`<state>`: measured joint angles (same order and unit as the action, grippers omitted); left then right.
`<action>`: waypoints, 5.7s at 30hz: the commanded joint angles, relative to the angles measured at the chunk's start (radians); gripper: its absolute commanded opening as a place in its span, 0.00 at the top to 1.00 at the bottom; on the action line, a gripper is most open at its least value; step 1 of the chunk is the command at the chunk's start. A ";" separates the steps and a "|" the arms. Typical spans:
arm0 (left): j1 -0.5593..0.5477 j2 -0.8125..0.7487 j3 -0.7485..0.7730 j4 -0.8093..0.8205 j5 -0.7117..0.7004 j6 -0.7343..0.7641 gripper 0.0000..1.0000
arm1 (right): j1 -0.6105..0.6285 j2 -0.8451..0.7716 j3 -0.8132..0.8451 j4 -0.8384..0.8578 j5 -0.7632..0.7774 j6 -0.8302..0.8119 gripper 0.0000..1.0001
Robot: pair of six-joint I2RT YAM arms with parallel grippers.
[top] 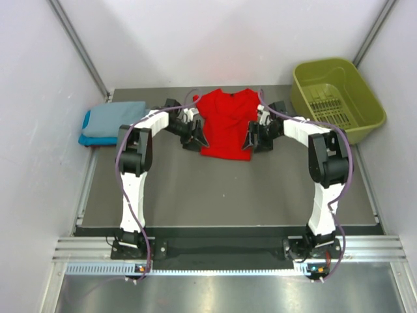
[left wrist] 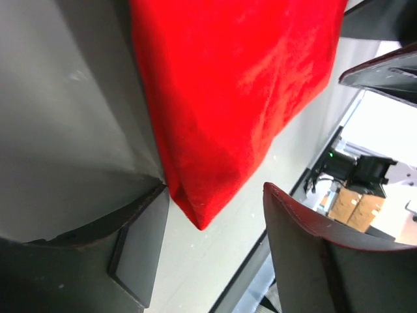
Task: Fold and stack the t-shirts
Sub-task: Fold the tshirt, then neatly place the folded tshirt to the corner
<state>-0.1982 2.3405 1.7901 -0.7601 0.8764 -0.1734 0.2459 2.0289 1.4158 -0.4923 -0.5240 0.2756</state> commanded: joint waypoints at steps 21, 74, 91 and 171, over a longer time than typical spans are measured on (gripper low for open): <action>-0.027 0.039 -0.084 -0.050 -0.114 0.071 0.58 | -0.003 -0.050 -0.115 0.106 -0.137 0.106 0.55; -0.168 -0.307 0.037 -0.189 -0.326 0.272 1.00 | -0.043 -0.454 -0.151 0.006 -0.102 -0.012 1.00; -0.112 0.080 0.651 -0.148 -0.386 0.298 1.00 | -0.091 -0.085 0.267 0.058 -0.016 -0.041 1.00; 0.020 0.318 0.331 0.318 -0.040 -0.155 0.27 | 0.006 0.287 0.423 0.015 0.075 -0.131 0.22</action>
<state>-0.1581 2.5755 2.1410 -0.3885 0.9005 -0.3603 0.2459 2.2807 1.8206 -0.4885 -0.4515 0.1383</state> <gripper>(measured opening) 0.732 0.778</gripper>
